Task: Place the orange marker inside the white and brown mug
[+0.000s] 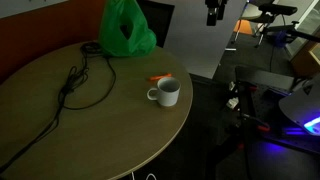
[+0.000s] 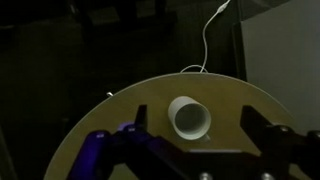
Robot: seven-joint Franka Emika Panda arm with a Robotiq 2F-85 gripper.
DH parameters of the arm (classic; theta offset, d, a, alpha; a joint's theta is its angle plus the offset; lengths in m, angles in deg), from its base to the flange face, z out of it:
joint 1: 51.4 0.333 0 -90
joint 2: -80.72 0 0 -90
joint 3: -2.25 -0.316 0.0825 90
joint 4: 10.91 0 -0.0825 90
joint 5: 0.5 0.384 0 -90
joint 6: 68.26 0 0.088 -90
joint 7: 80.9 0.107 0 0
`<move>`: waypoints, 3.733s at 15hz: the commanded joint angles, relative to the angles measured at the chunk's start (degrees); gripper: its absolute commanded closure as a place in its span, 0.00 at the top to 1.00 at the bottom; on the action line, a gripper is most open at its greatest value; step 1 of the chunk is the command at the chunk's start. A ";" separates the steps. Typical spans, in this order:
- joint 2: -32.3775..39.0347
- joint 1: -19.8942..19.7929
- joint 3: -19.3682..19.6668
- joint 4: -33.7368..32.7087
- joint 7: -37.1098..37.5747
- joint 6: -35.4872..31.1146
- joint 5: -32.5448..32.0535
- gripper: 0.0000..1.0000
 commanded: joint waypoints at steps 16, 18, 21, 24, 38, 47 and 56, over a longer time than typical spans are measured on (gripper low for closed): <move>12.18 -0.84 0.83 -0.27 -17.94 -24.21 -10.40 1.00; 16.92 -1.43 1.17 -0.76 -22.02 -29.23 -12.94 1.00; 23.69 -2.15 1.41 -1.93 -22.78 -35.29 -16.52 1.00; 25.00 -2.44 1.03 -1.76 -21.83 -34.24 -15.49 1.00; 40.31 -5.60 -1.04 -7.92 -31.56 -49.17 -16.29 1.00; 52.16 -5.51 -0.08 -16.85 -32.58 -48.09 -24.48 0.93; 54.05 -9.56 -5.10 -19.66 -38.39 -44.25 -22.94 0.23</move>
